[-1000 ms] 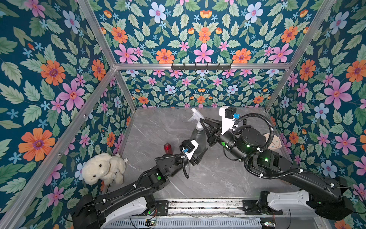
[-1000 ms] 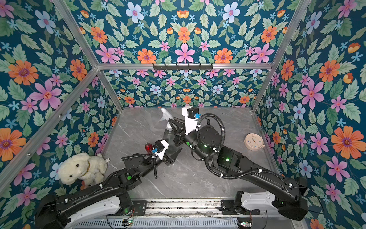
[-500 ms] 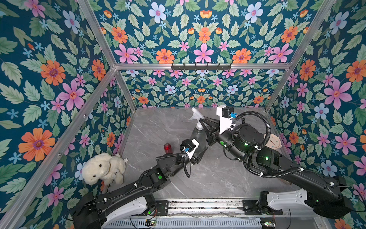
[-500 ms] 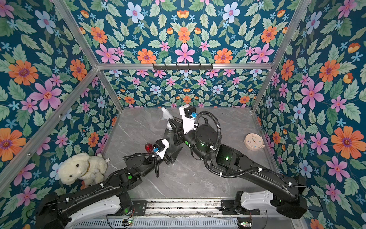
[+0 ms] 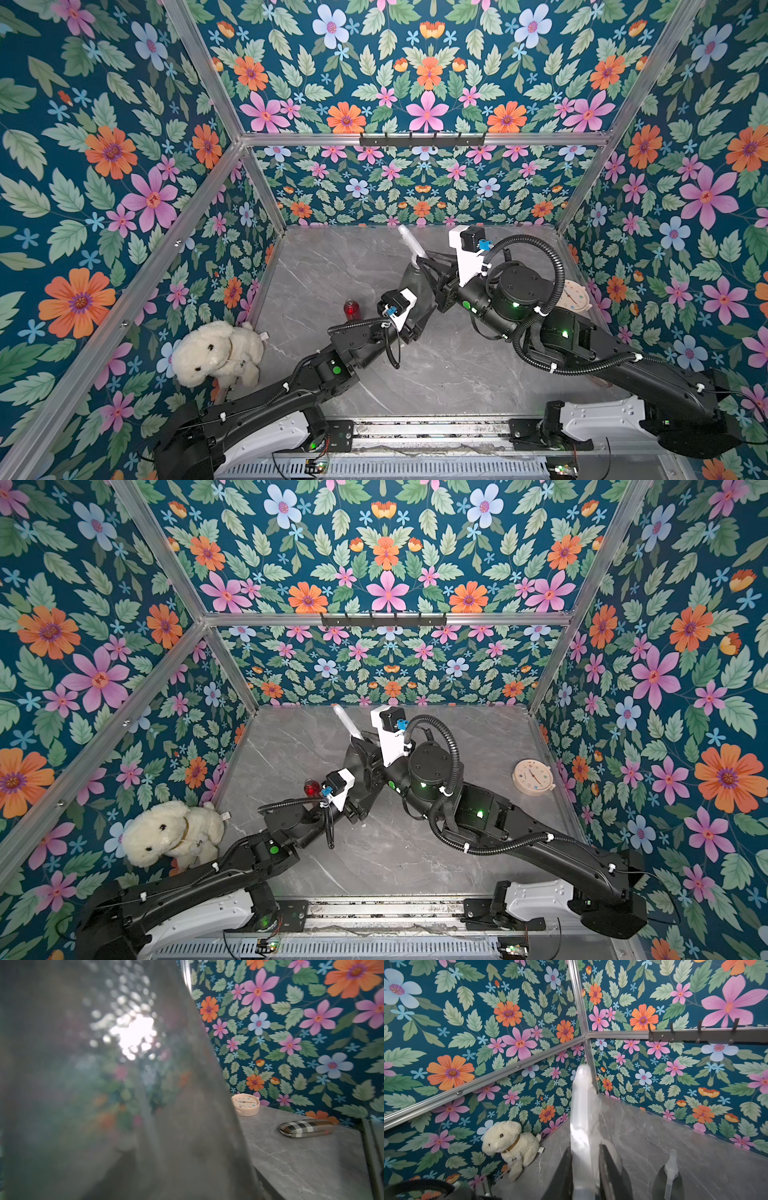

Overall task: Attach spray nozzles to spray bottles
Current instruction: Screw the spray nozzle on the spray bottle.

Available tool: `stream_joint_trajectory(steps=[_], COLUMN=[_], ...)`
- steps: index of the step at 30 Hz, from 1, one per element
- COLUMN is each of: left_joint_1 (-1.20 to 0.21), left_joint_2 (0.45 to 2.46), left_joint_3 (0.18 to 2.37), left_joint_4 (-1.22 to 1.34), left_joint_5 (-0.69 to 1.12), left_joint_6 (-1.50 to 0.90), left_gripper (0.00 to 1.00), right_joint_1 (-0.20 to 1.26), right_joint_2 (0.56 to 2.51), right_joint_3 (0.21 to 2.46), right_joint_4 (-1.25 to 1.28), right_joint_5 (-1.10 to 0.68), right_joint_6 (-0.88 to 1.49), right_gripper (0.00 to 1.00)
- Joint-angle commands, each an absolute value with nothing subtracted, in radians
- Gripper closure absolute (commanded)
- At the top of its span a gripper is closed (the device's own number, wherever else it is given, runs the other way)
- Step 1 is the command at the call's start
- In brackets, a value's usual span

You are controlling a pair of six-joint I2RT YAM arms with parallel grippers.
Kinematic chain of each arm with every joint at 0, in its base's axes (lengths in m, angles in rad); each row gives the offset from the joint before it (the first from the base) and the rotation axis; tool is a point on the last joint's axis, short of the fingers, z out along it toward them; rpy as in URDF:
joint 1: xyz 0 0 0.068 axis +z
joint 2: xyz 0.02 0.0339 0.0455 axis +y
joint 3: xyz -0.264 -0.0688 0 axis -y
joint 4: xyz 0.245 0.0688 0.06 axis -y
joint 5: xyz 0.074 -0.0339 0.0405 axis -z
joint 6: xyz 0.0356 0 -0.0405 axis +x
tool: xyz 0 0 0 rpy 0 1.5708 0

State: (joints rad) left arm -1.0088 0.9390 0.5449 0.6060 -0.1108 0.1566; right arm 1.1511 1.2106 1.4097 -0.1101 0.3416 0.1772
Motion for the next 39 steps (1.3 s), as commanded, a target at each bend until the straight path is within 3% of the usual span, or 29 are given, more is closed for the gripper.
stream_joint_trajectory(steps=[1,12,19,24,27,32,39], left_joint_1=[-1.009,-1.009,-1.009,-1.009,-1.009,-1.008,-1.008], left_joint_2=[0.939,0.936,0.916,0.87,0.841,0.81,0.769], left_joint_3=[0.563,0.56,0.545,0.519,0.517,0.517,0.527], left_joint_4=[0.693,0.694,0.699,0.703,0.683,0.656,0.61], left_joint_5=[-0.116,-0.112,-0.1,0.026,0.1,0.176,0.313], left_joint_6=[0.152,0.152,0.16,0.167,0.168,0.163,0.143], left_gripper=[1.0,1.0,1.0,1.0,1.0,1.0,1.0], right_joint_1=[1.156,1.157,1.154,1.021,0.934,0.922,0.868], right_joint_2=[1.215,1.199,1.135,1.042,1.014,1.012,0.992], right_joint_3=[1.408,1.407,1.412,1.401,1.395,1.393,1.404], right_joint_4=[-0.204,-0.192,-0.201,-0.218,-0.224,-0.213,-0.211], right_joint_5=[0.266,0.277,0.225,-0.008,-0.17,-0.187,-0.288], right_joint_6=[0.186,0.171,0.128,0.158,0.2,0.195,0.191], right_gripper=[0.74,0.6,0.42,0.28,0.27,0.26,0.15])
